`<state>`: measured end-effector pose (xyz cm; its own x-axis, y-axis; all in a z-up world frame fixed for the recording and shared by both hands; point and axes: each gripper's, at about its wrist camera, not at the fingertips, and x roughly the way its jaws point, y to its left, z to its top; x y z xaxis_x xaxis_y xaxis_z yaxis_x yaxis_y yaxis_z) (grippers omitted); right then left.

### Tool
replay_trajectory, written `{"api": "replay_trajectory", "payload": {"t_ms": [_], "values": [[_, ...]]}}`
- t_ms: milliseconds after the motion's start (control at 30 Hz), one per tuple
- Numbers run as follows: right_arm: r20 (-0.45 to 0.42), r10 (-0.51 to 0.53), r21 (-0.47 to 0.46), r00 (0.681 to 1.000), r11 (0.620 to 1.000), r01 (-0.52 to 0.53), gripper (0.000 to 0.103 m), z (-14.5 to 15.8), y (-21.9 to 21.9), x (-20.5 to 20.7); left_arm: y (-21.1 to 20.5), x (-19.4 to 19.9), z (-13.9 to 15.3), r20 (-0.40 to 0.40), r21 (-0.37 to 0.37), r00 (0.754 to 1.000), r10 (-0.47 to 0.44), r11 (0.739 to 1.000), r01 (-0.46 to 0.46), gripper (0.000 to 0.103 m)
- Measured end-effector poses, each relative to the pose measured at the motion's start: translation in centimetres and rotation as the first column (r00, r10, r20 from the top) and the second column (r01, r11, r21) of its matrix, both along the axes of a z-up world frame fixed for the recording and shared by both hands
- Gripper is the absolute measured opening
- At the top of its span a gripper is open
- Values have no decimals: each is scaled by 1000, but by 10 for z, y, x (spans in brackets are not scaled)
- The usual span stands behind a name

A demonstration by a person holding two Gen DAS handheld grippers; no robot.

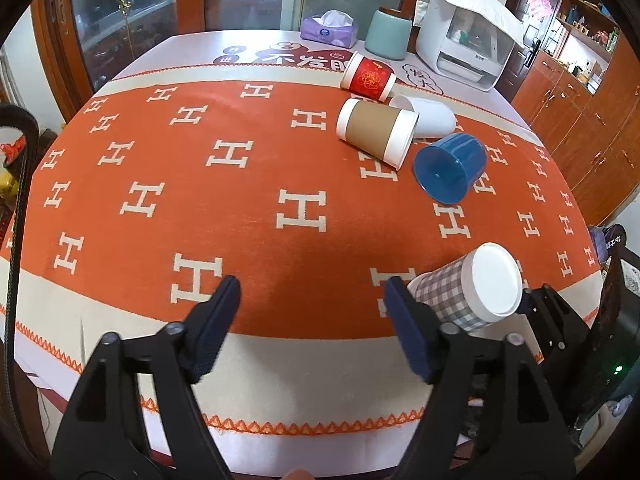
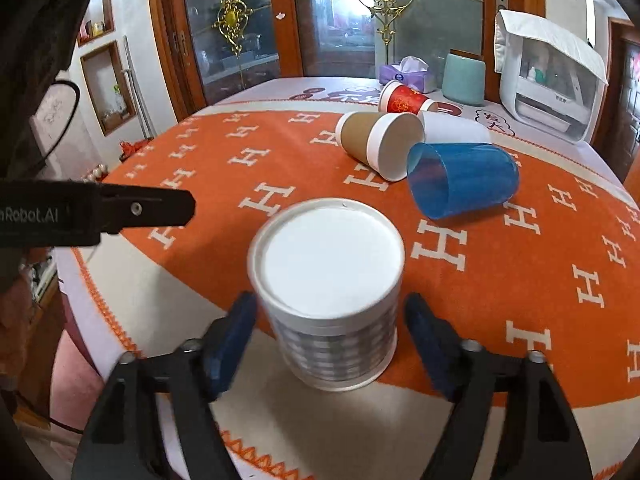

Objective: Flip cup upside down
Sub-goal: 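Rotate the checkered cup mouth-down and set it on the cloth, then open the right gripper and pull it back from the cup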

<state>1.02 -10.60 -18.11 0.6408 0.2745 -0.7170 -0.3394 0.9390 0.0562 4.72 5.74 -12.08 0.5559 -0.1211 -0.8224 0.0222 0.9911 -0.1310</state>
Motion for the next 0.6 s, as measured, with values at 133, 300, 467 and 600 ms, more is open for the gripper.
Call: {"api": "replay_trajectory", "payload": {"t_ms": [133, 300, 467, 600], "values": [[15, -6, 30, 1000, 1000, 6, 84, 15, -3, -11, 0, -6, 5, 25, 5, 1000, -3, 1000, 2, 87], [4, -35, 71, 999, 997, 35, 84, 32, -13, -28, -1, -17, 14, 45, 7, 999, -17, 1000, 17, 87], [-21, -81, 112, 996, 990, 83, 84, 48, -30, -50, -7, -30, 29, 69, 15, 997, -41, 999, 40, 87], [2, -119, 144, 993, 982, 118, 84, 67, -47, -68, -15, -45, 46, 110, 26, 992, -61, 998, 59, 87]]}}
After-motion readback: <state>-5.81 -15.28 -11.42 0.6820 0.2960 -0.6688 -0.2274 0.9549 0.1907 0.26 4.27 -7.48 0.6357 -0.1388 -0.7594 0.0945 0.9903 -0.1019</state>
